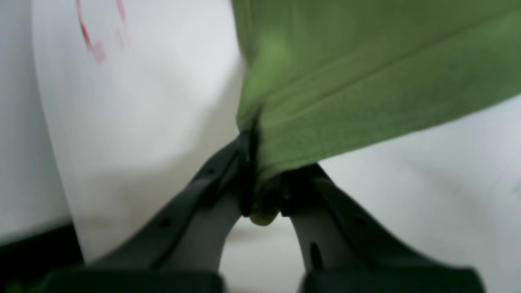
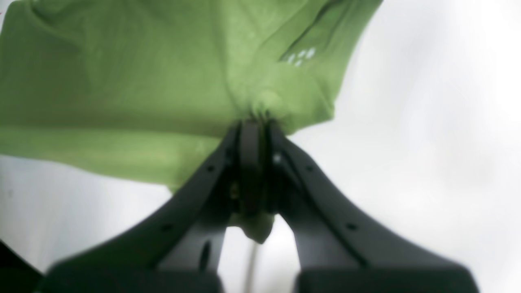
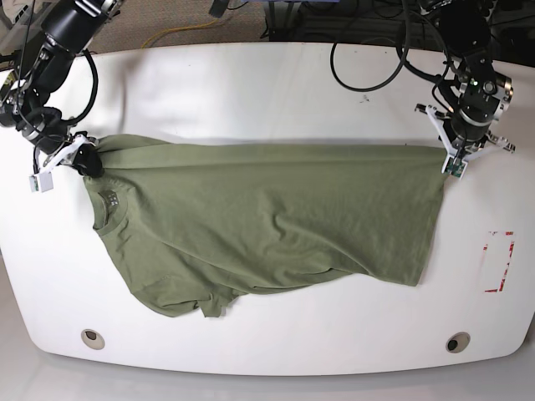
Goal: Fold the T-shirt properly
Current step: 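Lay the shirt flat by drawing both grippers back along the table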
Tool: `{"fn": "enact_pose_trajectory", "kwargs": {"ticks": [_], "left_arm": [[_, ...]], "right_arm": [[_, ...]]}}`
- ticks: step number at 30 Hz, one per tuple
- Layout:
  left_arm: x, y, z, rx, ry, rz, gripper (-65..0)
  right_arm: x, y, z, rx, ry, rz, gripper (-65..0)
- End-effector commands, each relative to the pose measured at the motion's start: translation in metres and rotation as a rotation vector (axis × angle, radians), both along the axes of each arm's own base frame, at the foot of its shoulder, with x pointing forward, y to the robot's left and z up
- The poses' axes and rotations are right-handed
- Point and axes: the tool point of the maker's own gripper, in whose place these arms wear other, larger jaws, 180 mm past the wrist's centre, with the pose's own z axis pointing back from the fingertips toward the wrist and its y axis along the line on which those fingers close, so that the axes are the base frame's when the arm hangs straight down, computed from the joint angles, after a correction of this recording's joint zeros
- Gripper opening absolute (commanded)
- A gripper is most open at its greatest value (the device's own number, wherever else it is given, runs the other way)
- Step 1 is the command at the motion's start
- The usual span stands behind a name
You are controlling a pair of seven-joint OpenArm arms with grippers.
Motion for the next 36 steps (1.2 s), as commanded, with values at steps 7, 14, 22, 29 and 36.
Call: {"fn": "enact_pose_trajectory", "kwargs": {"ticks": [7, 14, 22, 29, 36], "left_arm": [[-0.046, 0.027, -0.013, 0.037, 0.087, 0.054, -65.0], [-0.064, 0.047, -0.015, 0.055, 0.111, 0.119, -65.0], [-0.069, 0.059, -0.011, 0.072, 0.111, 0.149, -61.2], [-0.070, 0.061, -0.011, 0.076, 0.113, 0.154, -22.4], [-0.068, 0.060, -0.010, 0.074, 0.108, 0.149, -15.0]], "right_arm": [[-0.017, 0.004, 0.012, 0.005, -0.068, -0.040, -65.0], [-0.039, 0.013, -0.004, 0.021, -0.015, -0.044, -59.8], [-0.058, 0.014, -0.015, 0.014, 0.034, -0.045, -49.0], [-0.054, 0.017, 0.004, -0.042, -0.013, -0.018, -15.2], [-0.014, 0.020, 0.003, -0.019, -0.020, -0.030, -12.7]]}}
